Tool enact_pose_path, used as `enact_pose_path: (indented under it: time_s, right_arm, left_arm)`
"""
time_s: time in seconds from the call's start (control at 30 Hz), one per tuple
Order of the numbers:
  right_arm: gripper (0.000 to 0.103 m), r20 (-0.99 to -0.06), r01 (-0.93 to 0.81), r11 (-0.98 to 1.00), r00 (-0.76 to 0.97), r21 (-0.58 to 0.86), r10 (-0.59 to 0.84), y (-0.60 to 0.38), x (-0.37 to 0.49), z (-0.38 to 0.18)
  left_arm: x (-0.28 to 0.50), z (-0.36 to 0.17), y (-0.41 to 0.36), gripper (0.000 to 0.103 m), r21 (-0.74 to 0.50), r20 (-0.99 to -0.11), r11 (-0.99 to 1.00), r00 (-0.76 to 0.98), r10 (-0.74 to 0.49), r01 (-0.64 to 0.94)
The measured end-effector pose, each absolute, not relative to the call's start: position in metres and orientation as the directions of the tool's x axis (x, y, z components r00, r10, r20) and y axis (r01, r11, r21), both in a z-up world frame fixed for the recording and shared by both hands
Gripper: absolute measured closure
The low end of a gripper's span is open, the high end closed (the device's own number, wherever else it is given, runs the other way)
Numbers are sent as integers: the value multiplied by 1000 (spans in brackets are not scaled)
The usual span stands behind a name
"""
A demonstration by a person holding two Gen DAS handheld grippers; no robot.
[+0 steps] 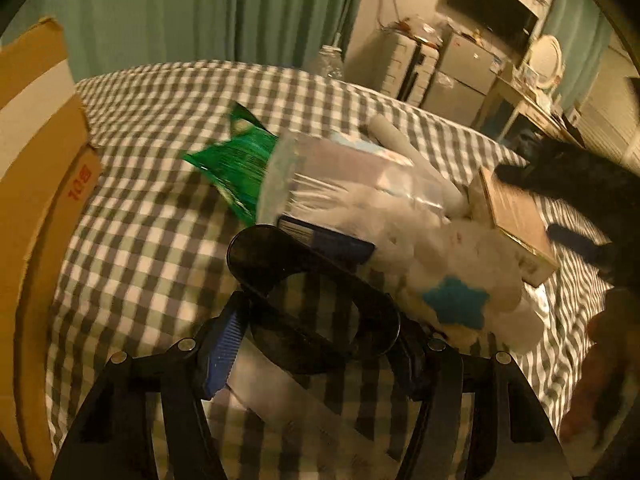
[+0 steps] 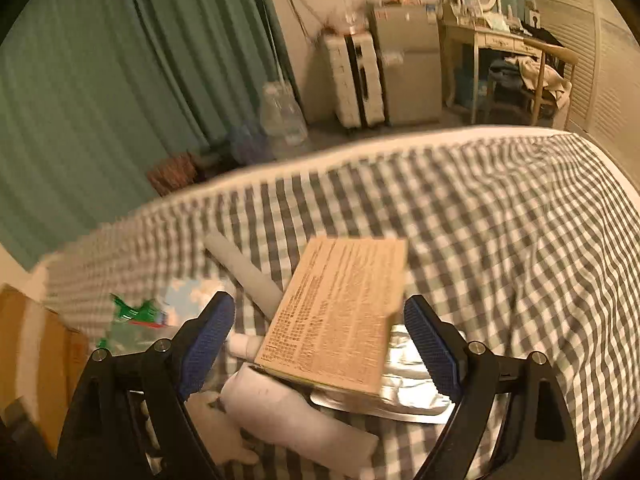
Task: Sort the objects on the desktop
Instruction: 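Grasp the black eyeglass case with the left gripper while the right grasps the tan box, then carry the eyeglass case and tan box into the cardboard box and release both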
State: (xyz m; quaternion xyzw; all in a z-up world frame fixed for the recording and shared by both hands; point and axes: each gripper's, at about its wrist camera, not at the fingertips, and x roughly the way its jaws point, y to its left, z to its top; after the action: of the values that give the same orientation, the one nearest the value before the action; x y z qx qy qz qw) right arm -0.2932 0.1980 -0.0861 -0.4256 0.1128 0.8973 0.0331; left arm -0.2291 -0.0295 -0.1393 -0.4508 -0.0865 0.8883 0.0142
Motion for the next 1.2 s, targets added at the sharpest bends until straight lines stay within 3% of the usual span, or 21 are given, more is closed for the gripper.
enact_pose_path:
  time_s: [0.1, 0.17, 0.23, 0.27, 0.57, 0.8, 1.0, 1.2]
  right_arm:
    - [15, -800, -193, -981, -592, 30, 93, 183, -303, -104]
    - [16, -830, -202, -979, -547, 7, 107, 184, -307, -116]
    - [17, -846, -227, -974, -522, 20, 105, 193, -308, -124]
    - [27, -839, -229, -972, -538, 48, 85, 198, -306, -125]
    - [28, -817, -218, -967, -576, 133, 17, 217, -287, -117]
    - [28, -784, -181, -981, -619, 75, 54, 208, -255, -82]
    - [28, -744, -141, -983, -668, 114, 10, 204, -213, -46]
    - [28, -684, -88, -983, -728, 161, -47, 190, -162, -1]
  left_arm:
    - [-229, -143, -33, 37, -159, -795, -984, -602, 79, 80]
    - [-229, -145, -31, 37, -143, -794, -987, -604, 67, 78]
    - [-228, -145, -26, 37, -128, -789, -989, -612, 60, 68]
    - [-229, -145, -25, 37, -128, -787, -990, -614, 61, 66]
    - [-231, -142, -16, 37, -131, -774, -990, -629, 71, 50]
    - [-215, -121, 0, 37, -32, -758, -999, -652, 7, 26]
    - [-192, -95, 2, 37, -75, -781, -996, -623, 29, 47]
    - [-152, -50, -3, 37, -94, -740, -994, -671, 34, 53]
